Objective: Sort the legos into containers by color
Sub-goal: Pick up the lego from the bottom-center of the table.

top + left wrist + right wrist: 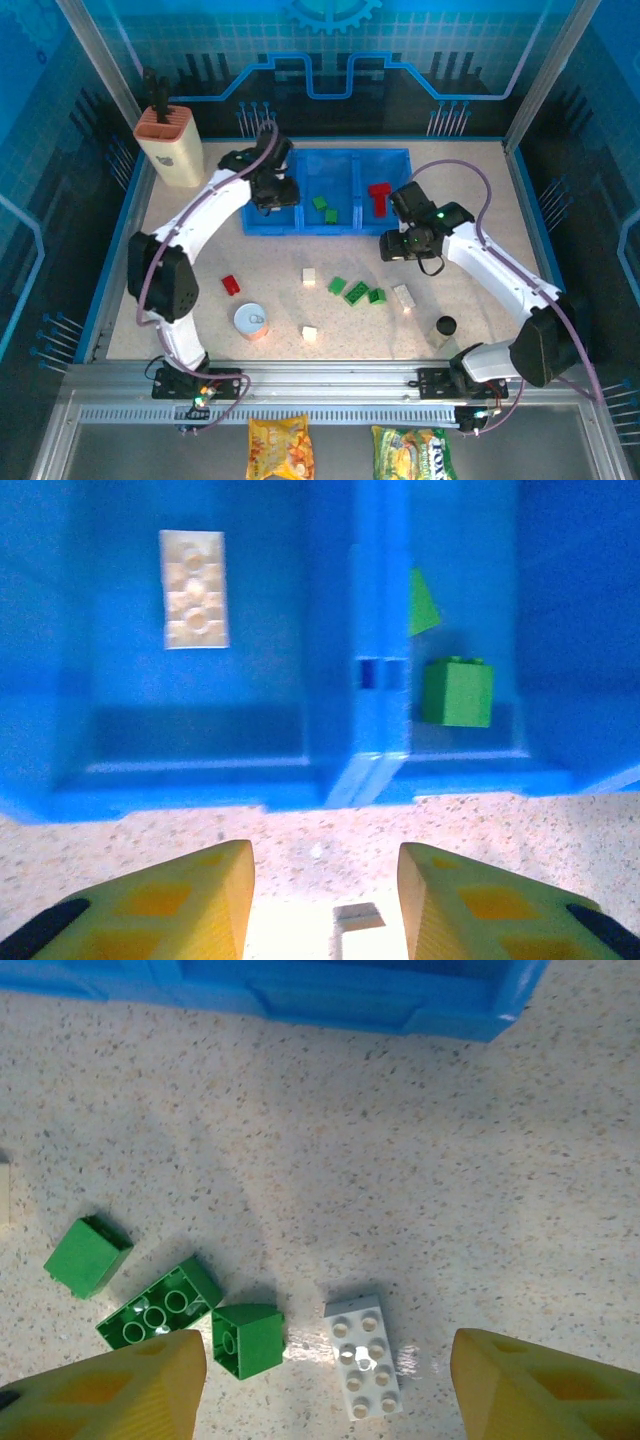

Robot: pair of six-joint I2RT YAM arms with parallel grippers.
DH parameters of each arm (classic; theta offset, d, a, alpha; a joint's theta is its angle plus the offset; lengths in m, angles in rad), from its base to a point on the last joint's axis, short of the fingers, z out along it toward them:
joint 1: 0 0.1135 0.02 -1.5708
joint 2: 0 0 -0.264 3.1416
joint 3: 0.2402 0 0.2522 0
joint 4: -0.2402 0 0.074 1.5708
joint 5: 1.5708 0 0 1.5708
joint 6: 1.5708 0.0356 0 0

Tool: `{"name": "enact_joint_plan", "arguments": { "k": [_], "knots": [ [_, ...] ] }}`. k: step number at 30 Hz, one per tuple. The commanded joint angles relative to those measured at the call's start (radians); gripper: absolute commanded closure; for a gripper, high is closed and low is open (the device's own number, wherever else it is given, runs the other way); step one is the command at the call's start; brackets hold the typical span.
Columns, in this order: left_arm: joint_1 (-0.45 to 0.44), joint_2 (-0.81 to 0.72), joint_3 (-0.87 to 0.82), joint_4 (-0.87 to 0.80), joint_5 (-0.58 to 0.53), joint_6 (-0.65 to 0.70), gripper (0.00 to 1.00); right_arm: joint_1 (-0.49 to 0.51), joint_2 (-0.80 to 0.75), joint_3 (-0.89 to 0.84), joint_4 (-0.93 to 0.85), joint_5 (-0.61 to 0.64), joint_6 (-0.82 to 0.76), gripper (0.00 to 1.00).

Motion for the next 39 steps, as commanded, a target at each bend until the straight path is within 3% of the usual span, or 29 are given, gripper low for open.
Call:
{"name": "enact_joint_plan", "arguments": {
  "k": [1,9,16,26,39],
  "knots": [
    [0.062,-0.094,-0.071,-0.021,0.086,0.053,0.57,0.030,0.023,-0.012,-0.004,-0.042,-0.012,0.33],
    [0.220,-0.216,-0.208,-0.053,0.144,0.131,0.56,0.088,0.107,-0.002,0.004,-0.093,-0.093,0.32],
    [0.324,-0.305,-0.347,0.048,0.165,0.155,0.56,0.180,0.210,0.038,-0.003,-0.089,-0.135,0.29],
    [0.355,-0.345,-0.467,0.183,0.177,0.168,0.56,0.269,0.352,0.106,-0.016,-0.065,-0.193,0.20],
    [0.371,-0.326,-0.471,0.193,0.202,0.161,0.56,0.303,0.471,0.119,0.003,-0.064,-0.214,0.09]
  ]
}}
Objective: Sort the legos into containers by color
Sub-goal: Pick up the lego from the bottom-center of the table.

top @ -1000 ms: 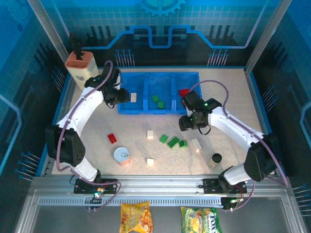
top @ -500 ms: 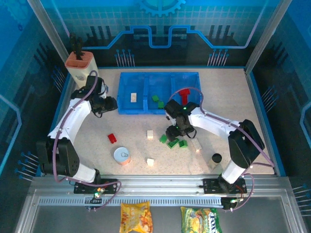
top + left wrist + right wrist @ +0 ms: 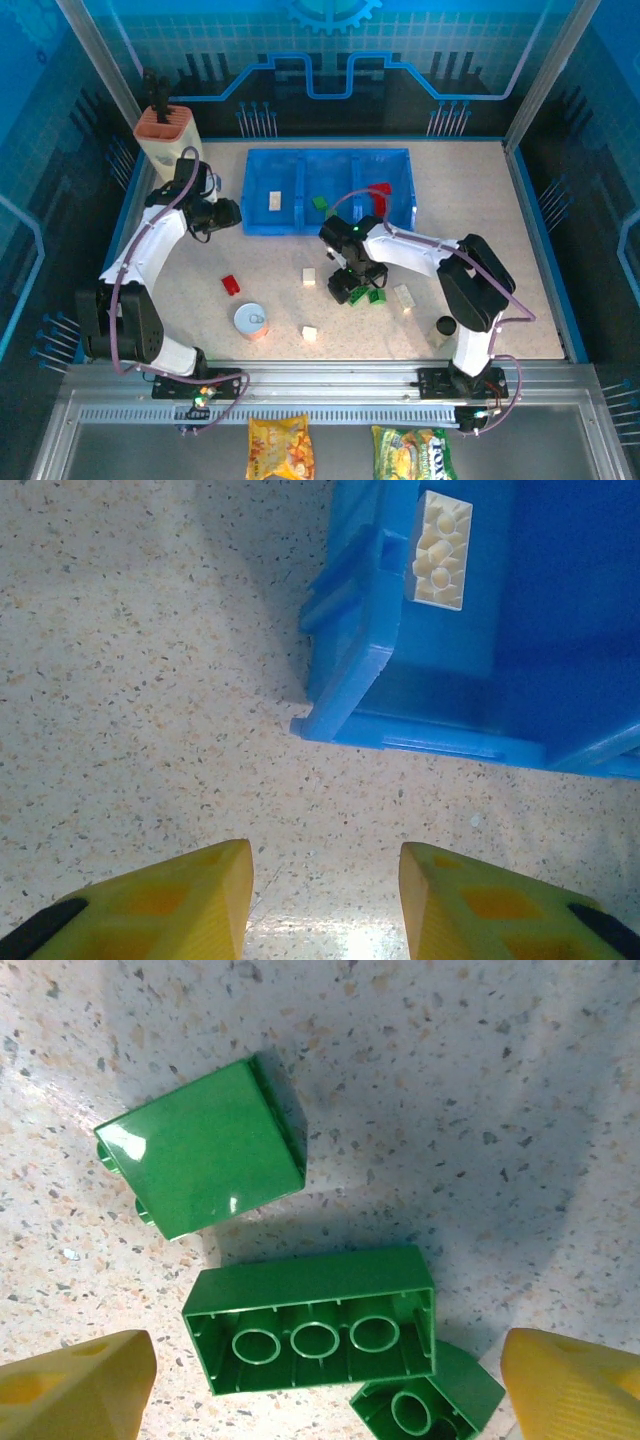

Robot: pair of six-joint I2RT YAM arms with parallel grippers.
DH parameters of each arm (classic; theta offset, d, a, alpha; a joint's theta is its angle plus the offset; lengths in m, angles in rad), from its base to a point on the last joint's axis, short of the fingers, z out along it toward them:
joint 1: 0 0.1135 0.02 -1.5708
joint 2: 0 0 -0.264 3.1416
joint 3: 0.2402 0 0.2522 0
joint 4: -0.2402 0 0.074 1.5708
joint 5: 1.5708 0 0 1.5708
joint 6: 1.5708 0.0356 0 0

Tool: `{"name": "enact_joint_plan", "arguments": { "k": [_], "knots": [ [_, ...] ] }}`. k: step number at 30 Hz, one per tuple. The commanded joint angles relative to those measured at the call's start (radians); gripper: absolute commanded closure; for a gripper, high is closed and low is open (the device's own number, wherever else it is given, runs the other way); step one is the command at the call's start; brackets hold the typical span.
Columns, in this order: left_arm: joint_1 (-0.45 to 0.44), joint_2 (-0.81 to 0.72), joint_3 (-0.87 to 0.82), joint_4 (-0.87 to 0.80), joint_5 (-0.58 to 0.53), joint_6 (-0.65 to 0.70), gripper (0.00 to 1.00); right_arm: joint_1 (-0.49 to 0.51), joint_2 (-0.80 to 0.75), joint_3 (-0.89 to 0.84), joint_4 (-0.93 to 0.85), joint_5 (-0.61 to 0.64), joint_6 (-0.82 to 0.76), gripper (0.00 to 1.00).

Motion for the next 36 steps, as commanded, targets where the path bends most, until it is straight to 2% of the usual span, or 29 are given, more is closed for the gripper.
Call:
{"name": "enact_joint_plan", "arguments": {
  "k": [1,27,36],
  "knots": [
    [0.015,-0.011,-0.009,0.015,0.025,0.018,0.56,0.014,0.033,0.015,-0.008,-0.003,-0.016,0.10],
    [0.017,0.008,-0.003,0.006,0.041,0.016,0.56,0.016,0.072,-0.007,-0.005,0.012,-0.009,0.35],
    [0.016,0.005,-0.002,0.006,0.043,0.015,0.56,0.018,0.022,0.013,-0.043,0.016,0.015,0.36]
  ]
}}
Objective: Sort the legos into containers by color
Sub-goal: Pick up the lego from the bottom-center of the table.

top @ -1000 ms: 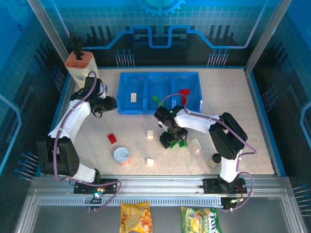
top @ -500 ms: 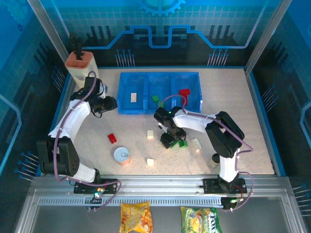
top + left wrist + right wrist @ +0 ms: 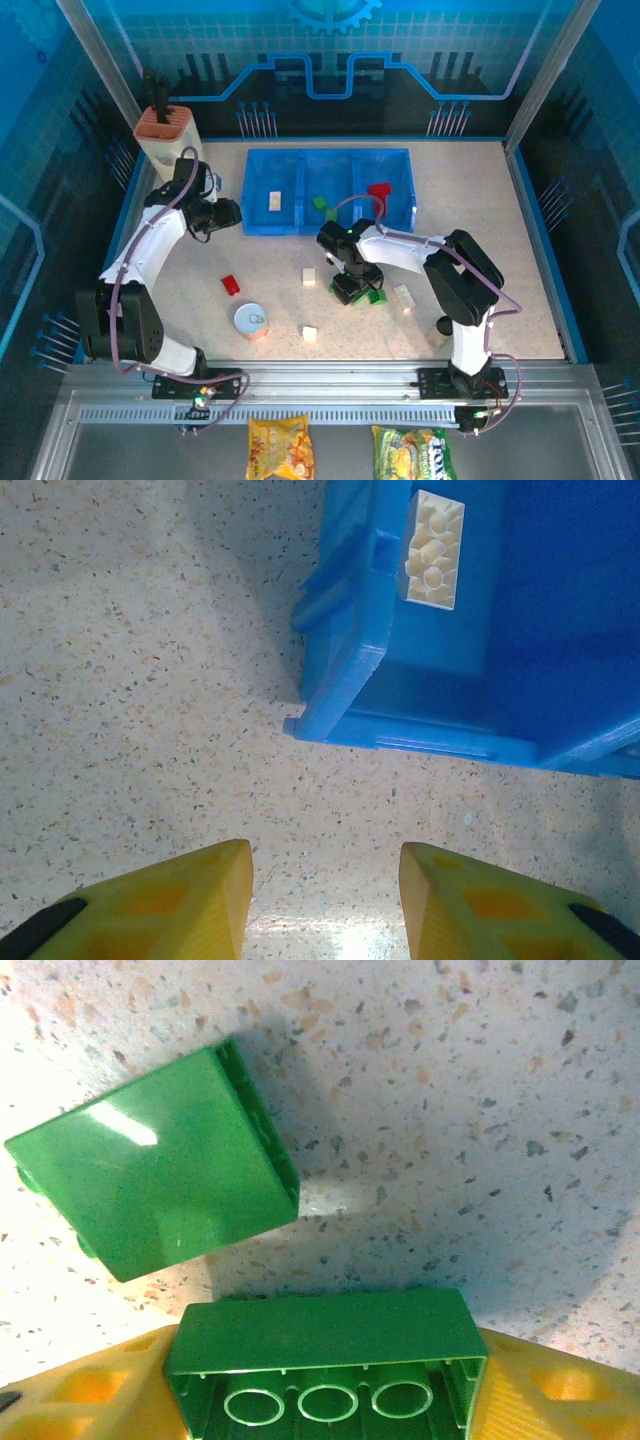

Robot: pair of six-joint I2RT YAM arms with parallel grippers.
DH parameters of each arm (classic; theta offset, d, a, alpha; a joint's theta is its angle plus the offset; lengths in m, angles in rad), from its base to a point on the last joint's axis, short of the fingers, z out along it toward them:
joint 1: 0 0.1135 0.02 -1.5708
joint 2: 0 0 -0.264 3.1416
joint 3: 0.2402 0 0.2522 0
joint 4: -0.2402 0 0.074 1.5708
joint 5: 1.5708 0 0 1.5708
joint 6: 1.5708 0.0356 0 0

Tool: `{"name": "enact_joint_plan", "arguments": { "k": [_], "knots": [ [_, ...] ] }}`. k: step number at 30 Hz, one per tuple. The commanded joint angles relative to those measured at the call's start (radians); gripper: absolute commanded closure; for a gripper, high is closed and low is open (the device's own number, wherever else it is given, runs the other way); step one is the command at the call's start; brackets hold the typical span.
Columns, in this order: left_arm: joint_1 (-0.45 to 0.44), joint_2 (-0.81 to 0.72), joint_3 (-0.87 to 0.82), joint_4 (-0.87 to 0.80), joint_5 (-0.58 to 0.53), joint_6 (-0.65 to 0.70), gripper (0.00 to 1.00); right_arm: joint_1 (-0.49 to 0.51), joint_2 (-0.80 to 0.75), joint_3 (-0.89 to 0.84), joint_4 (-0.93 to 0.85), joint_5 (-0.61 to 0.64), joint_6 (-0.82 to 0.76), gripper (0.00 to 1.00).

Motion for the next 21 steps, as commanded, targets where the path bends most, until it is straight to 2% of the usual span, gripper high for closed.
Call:
{"name": "enact_joint_plan", "arguments": {
  "k": [1,10,21],
  "knots": [
    [0.012,0.002,-0.001,0.004,0.025,0.014,0.56,0.016,-0.043,0.017,-0.050,0.011,0.023,0.36],
    [0.012,-0.005,-0.001,0.004,0.032,0.014,0.56,0.014,-0.073,0.103,-0.100,0.003,0.072,0.37],
    [0.013,-0.020,-0.001,0.008,0.044,0.011,0.56,-0.016,-0.020,0.297,-0.062,-0.020,0.243,0.40]
  ]
}}
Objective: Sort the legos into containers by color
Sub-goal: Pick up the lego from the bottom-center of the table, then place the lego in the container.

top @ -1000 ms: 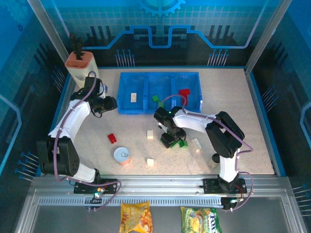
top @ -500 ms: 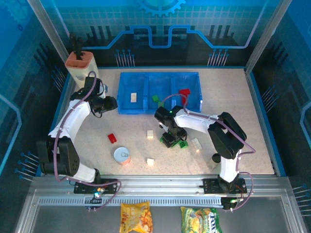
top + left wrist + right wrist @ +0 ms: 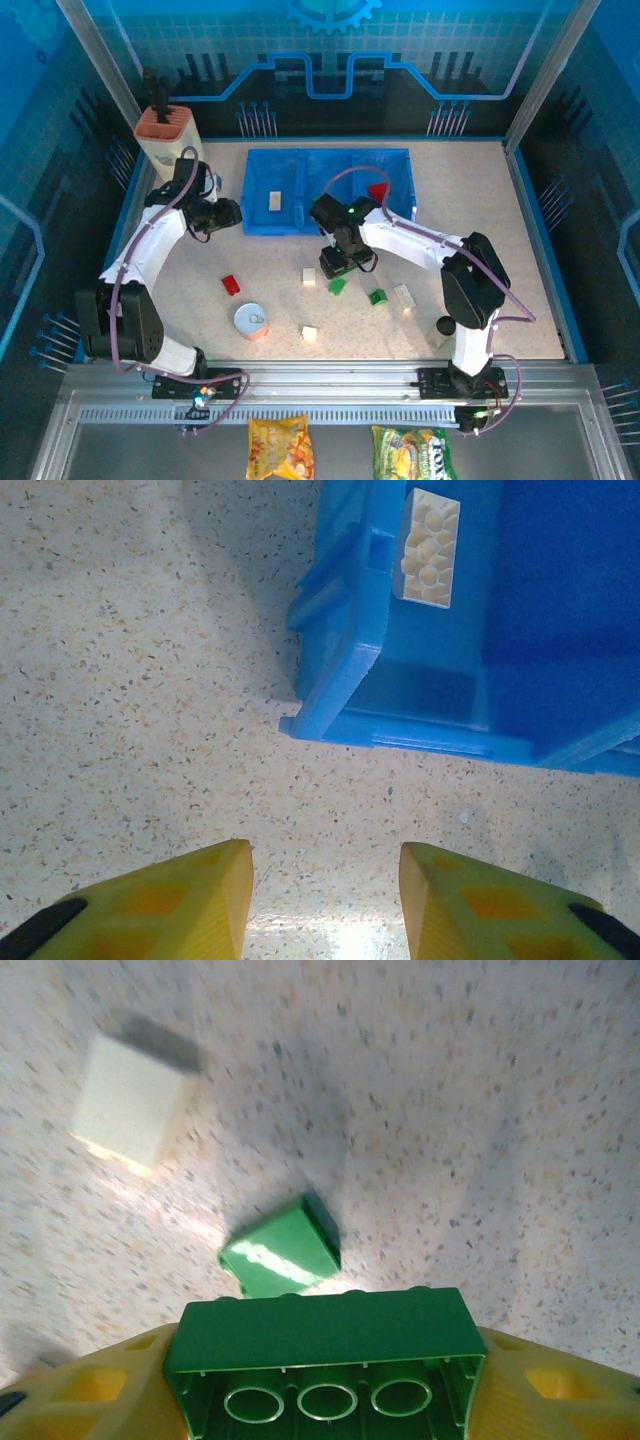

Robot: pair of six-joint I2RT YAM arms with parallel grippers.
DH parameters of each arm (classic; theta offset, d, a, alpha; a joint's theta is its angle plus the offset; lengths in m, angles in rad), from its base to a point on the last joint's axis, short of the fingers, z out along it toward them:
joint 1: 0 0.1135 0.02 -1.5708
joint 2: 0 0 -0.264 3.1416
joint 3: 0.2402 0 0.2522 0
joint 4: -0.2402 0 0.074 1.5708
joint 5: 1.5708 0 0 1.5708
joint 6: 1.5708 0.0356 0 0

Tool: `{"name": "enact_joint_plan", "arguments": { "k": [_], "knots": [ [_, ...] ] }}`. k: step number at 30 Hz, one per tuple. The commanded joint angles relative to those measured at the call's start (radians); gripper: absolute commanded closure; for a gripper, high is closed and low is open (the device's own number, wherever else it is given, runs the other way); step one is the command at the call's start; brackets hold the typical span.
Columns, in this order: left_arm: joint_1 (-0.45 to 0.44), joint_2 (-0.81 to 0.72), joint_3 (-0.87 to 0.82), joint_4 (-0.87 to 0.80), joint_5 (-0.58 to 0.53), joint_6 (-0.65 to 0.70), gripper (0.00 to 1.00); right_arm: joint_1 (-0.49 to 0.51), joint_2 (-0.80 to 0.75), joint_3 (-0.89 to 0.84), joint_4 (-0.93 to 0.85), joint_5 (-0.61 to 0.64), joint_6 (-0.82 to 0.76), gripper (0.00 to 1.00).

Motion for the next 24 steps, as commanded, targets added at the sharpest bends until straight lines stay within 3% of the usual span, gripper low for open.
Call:
{"name": "enact_joint_plan", "arguments": {
  "k": [1,6,12,24],
  "knots": [
    [0.012,-0.022,-0.001,0.007,0.032,0.011,0.56,-0.016,0.025,0.077,0.016,-0.025,0.082,0.41],
    [0.014,-0.029,-0.002,0.010,0.044,0.006,0.56,-0.040,0.073,0.168,0.069,-0.026,0.152,0.44],
    [0.014,-0.032,-0.004,0.016,0.059,-0.003,0.57,-0.078,0.155,0.308,0.072,0.058,0.240,0.45],
    [0.014,-0.038,-0.008,0.025,0.075,-0.012,0.57,-0.169,0.388,0.634,0.007,0.138,0.256,0.45]
  ]
}}
